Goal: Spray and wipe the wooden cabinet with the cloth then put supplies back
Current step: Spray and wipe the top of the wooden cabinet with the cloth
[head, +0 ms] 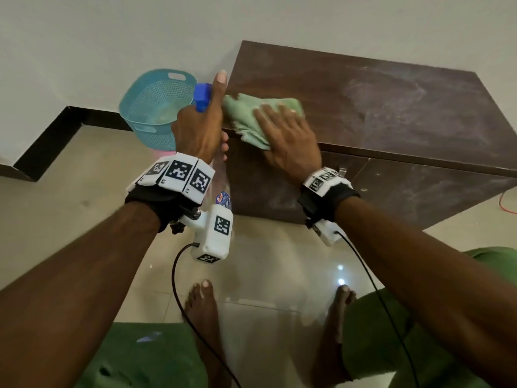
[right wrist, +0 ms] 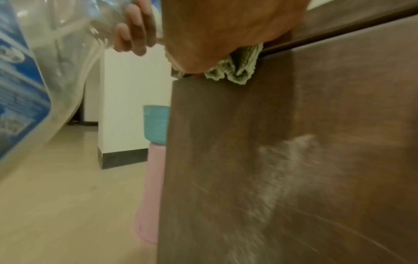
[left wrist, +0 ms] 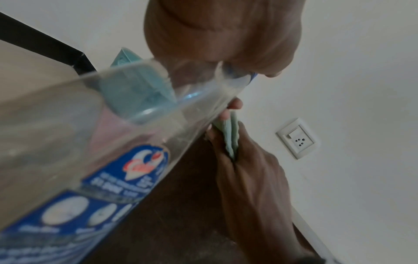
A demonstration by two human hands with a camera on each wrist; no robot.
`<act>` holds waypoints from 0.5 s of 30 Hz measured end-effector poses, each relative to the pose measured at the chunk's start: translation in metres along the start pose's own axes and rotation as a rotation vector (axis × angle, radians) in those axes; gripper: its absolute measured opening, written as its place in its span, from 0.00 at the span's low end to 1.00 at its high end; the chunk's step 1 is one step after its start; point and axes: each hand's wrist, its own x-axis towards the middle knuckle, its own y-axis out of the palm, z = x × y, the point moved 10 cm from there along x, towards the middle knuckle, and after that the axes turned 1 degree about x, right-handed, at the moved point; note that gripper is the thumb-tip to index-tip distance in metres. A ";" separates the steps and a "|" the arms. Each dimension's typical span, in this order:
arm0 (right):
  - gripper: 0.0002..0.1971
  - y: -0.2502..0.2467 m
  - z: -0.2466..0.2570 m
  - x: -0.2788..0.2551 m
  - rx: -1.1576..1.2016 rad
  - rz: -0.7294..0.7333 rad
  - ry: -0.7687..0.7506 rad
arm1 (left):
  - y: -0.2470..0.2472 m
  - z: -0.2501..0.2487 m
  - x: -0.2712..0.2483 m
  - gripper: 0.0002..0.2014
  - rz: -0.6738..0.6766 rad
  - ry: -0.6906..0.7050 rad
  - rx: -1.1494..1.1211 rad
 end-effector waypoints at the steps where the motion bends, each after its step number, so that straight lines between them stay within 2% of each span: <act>1: 0.31 -0.003 -0.012 -0.011 -0.015 -0.046 0.049 | -0.001 0.003 0.002 0.34 0.002 -0.008 -0.022; 3: 0.30 -0.005 -0.018 -0.021 -0.025 -0.099 0.145 | -0.006 0.007 0.005 0.34 0.002 0.006 -0.036; 5: 0.32 -0.004 -0.003 -0.012 -0.008 -0.099 0.163 | -0.011 0.011 0.009 0.34 -0.004 0.018 -0.043; 10: 0.28 0.013 0.061 0.038 0.094 -0.002 0.056 | -0.018 0.019 0.009 0.33 -0.041 0.023 -0.015; 13: 0.28 0.025 0.084 0.057 0.069 0.176 0.009 | -0.019 0.009 0.004 0.31 -0.064 0.039 0.030; 15: 0.27 0.022 0.085 0.057 0.066 0.223 -0.052 | -0.015 0.004 0.004 0.32 -0.059 0.040 0.031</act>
